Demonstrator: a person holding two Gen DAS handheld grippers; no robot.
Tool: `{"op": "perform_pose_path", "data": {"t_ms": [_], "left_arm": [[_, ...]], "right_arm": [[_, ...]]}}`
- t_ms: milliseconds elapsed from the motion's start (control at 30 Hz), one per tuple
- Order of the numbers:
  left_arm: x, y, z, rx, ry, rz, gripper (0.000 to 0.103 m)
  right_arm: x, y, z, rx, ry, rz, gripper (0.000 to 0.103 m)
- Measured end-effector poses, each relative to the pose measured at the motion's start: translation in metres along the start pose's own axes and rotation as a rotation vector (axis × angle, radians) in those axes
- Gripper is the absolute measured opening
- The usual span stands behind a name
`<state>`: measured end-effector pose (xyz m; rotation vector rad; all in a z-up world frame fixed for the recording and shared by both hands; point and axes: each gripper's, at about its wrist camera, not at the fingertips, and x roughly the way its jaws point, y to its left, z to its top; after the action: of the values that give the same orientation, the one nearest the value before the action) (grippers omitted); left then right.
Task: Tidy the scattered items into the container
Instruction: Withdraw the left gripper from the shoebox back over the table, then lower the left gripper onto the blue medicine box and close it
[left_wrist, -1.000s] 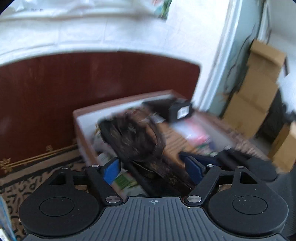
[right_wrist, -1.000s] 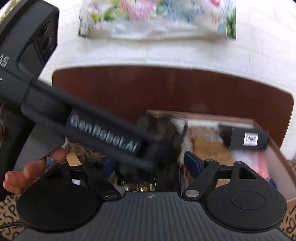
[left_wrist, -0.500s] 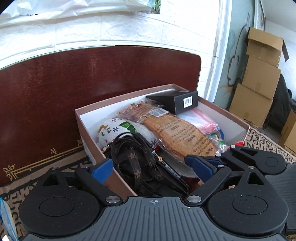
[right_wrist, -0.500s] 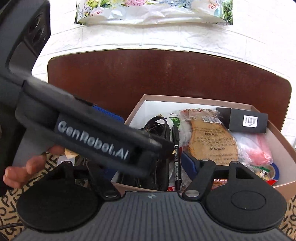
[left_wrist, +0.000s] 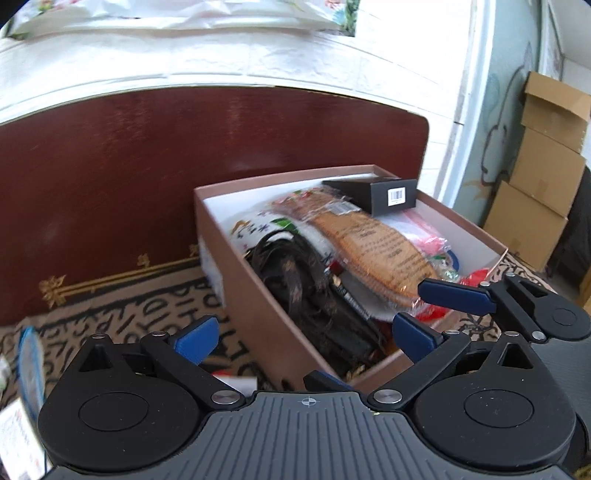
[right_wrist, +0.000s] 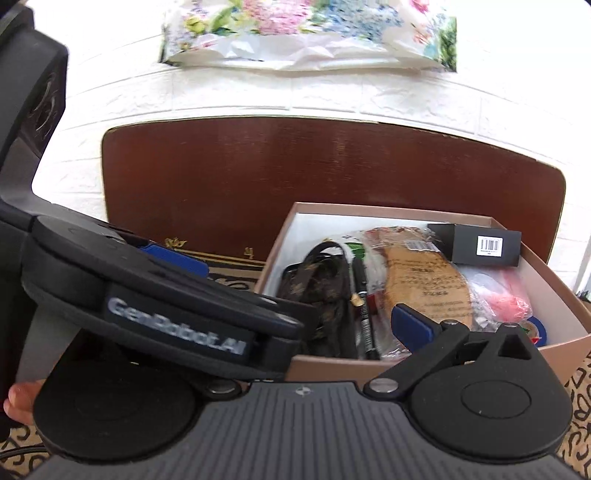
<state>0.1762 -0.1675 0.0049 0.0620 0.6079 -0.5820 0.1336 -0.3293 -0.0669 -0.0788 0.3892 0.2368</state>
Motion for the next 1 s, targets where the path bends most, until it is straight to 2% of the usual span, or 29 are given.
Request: {"op": "perform_pose_path", "data": {"t_ms": [133, 367, 600, 833, 1000], "left_arm": [[-0.015, 0.002, -0.017, -0.021, 0.001, 0.038, 0.103], [-0.045, 0.012, -0.047, -0.103, 0.023, 0.020, 0.103], [-0.071, 0.009, -0.077, -0.119, 0.040, 0.017, 0.103], [-0.082, 0.002, -0.102, -0.110, 0.080, 0.001, 0.103], [-0.086, 0.002, -0.114, -0.114, 0.094, -0.003, 0.103]], "right_arm": [[-0.014, 0.020, -0.007, -0.023, -0.008, 0.016, 0.103], [-0.041, 0.049, -0.020, -0.049, -0.017, 0.034, 0.103], [-0.064, 0.071, -0.037, -0.035, -0.008, 0.041, 0.103], [-0.079, 0.081, -0.060, 0.018, 0.038, 0.031, 0.103], [-0.084, 0.092, -0.081, -0.012, 0.089, -0.002, 0.103]]}}
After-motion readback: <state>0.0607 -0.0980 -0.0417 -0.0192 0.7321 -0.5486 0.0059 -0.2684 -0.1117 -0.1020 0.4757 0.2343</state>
